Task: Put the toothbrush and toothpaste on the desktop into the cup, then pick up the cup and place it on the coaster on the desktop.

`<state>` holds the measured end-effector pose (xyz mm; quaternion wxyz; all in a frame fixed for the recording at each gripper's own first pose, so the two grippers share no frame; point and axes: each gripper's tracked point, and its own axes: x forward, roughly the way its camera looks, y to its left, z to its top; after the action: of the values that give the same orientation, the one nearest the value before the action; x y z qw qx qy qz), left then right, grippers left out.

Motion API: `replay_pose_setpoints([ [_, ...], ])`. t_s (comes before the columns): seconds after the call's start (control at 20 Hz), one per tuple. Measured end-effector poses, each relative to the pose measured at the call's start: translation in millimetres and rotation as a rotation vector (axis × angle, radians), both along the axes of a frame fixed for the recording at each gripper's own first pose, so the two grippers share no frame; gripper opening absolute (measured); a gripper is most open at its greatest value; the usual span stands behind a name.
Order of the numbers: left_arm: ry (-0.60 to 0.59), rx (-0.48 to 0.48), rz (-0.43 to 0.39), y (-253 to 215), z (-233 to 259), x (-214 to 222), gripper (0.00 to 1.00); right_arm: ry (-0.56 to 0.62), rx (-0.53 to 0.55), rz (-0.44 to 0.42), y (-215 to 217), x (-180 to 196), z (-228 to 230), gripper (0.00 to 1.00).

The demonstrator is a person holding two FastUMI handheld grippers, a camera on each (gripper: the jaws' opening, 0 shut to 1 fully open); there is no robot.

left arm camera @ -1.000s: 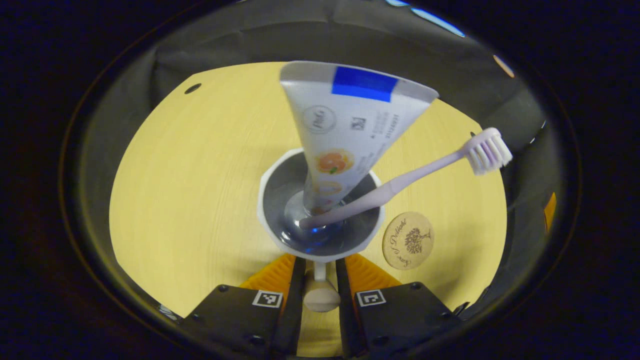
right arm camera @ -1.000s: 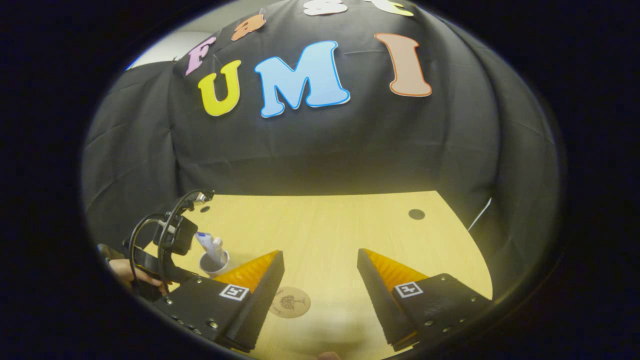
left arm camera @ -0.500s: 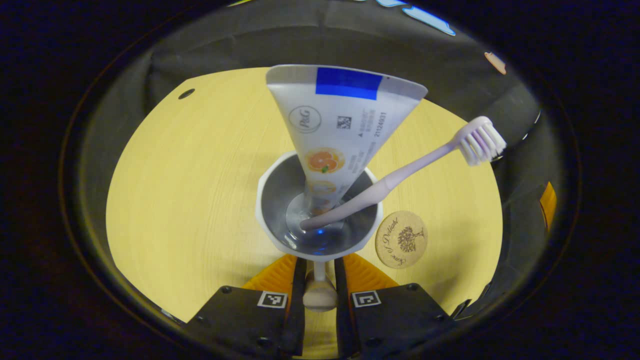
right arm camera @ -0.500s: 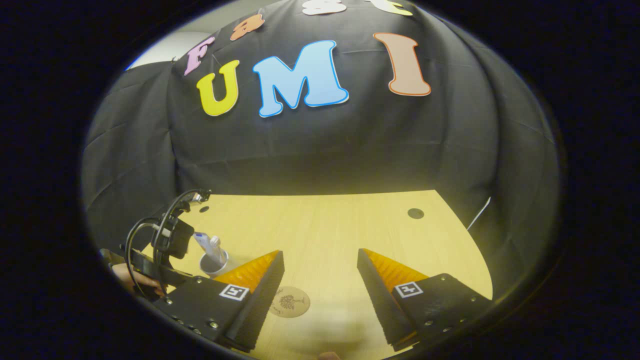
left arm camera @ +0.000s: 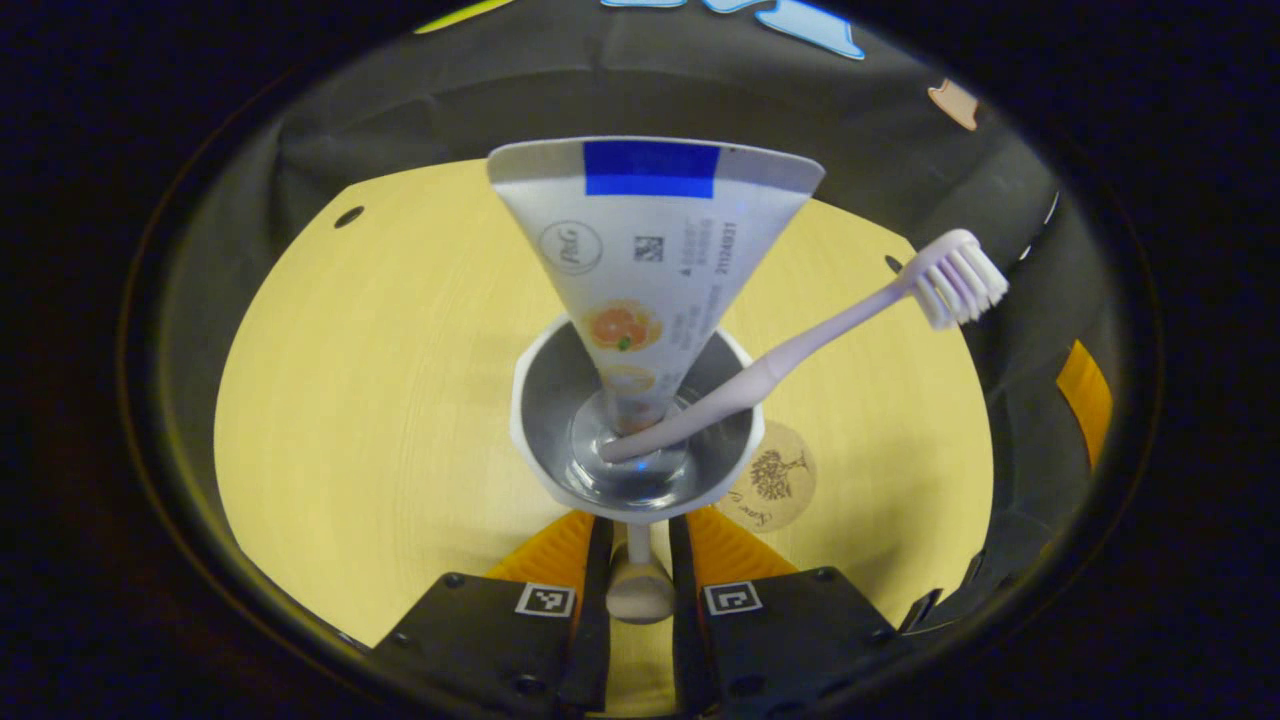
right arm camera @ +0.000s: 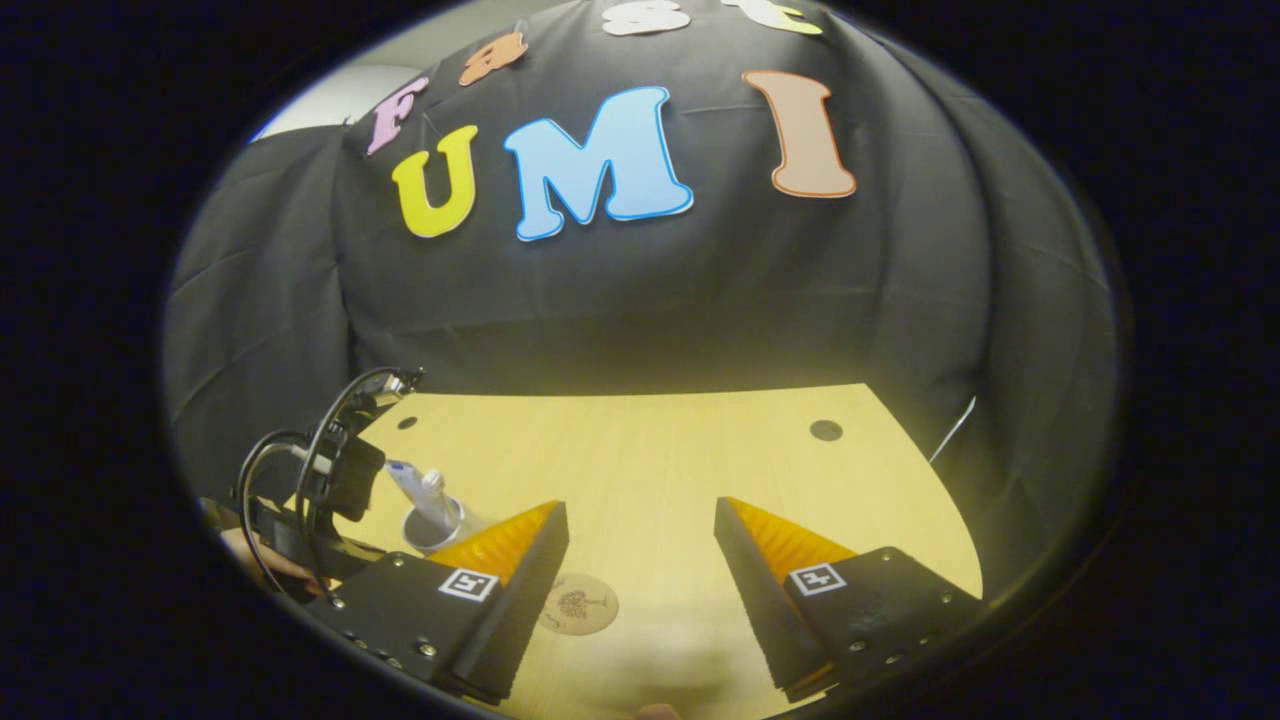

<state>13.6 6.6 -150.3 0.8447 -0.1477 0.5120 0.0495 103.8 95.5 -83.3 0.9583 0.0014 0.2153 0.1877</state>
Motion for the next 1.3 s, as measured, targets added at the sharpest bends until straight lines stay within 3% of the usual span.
replay_pose_setpoints([
  [0.35, -0.004, -0.036, -0.083, -64, -3, 15, 0.32, -0.002, 0.006, -0.019, -12, -8, 2, 0.90],
  [0.6, 0.008, -0.036, -0.138, -83, -1, 4, 0.33, 0.002, 0.012, -0.048, -27, -13, 1, 0.90],
  [1.3, 0.081, 0.029, -0.153, -103, -18, 0, 0.32, 0.005, 0.027, -0.095, -62, -23, 3, 0.90],
])
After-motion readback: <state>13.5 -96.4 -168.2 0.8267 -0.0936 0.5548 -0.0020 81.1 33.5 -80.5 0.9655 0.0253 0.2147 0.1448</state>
